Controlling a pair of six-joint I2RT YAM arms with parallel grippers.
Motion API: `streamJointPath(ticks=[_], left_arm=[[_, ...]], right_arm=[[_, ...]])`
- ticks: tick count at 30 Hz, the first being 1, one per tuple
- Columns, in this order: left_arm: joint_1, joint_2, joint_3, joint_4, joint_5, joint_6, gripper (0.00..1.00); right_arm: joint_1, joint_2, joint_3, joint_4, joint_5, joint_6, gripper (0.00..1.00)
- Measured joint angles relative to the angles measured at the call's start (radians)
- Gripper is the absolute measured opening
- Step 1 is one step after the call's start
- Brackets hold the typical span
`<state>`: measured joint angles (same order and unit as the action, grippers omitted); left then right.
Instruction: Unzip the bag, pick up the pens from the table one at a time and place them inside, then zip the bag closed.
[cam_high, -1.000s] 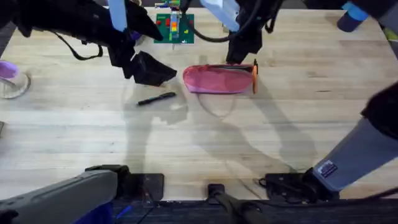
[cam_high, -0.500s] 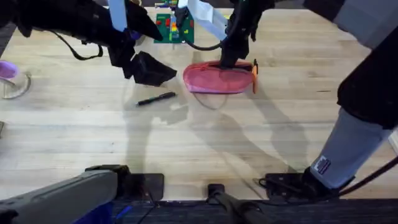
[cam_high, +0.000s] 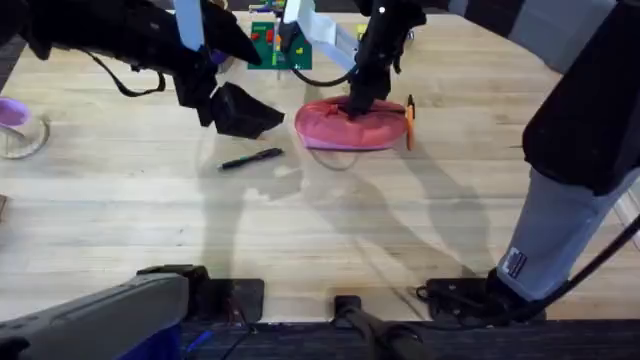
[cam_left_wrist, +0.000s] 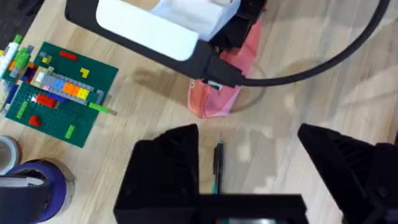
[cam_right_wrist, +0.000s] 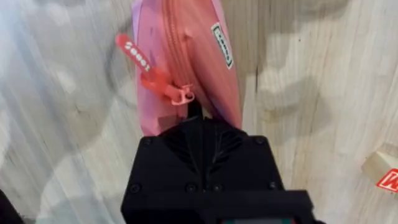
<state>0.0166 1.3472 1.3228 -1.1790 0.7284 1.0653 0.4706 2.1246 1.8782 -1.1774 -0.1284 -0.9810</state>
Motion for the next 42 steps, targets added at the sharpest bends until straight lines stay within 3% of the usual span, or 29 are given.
streamJointPath(ticks=[6, 8, 14, 15, 32, 42], left_arm=[[0.0, 0.0, 0.0, 0.0, 0.0, 0.0, 0.993], [0.0, 0.0, 0.0, 0.0, 0.0, 0.0, 0.993], [0.0, 0.0, 0.0, 0.0, 0.0, 0.0, 0.993], [0.0, 0.0, 0.0, 0.0, 0.0, 0.0, 0.993], [0.0, 0.0, 0.0, 0.0, -0.012, 0.0, 0.993], [0.0, 0.0, 0.0, 0.0, -0.039, 0.0, 0.994]], right_arm=[[0.0, 0.001, 0.0, -0.001, -0.003, 0.0, 0.045], [0.0, 0.001, 0.0, -0.001, -0.003, 0.001, 0.097], [0.001, 0.001, 0.0, -0.025, -0.015, -0.001, 0.935], [0.002, 0.001, -0.001, -0.031, -0.014, -0.004, 0.977], [-0.013, -0.016, -0.001, -0.085, -0.018, 0.056, 0.997], [-0.055, -0.25, -0.007, -0.107, -0.014, 0.323, 0.997]])
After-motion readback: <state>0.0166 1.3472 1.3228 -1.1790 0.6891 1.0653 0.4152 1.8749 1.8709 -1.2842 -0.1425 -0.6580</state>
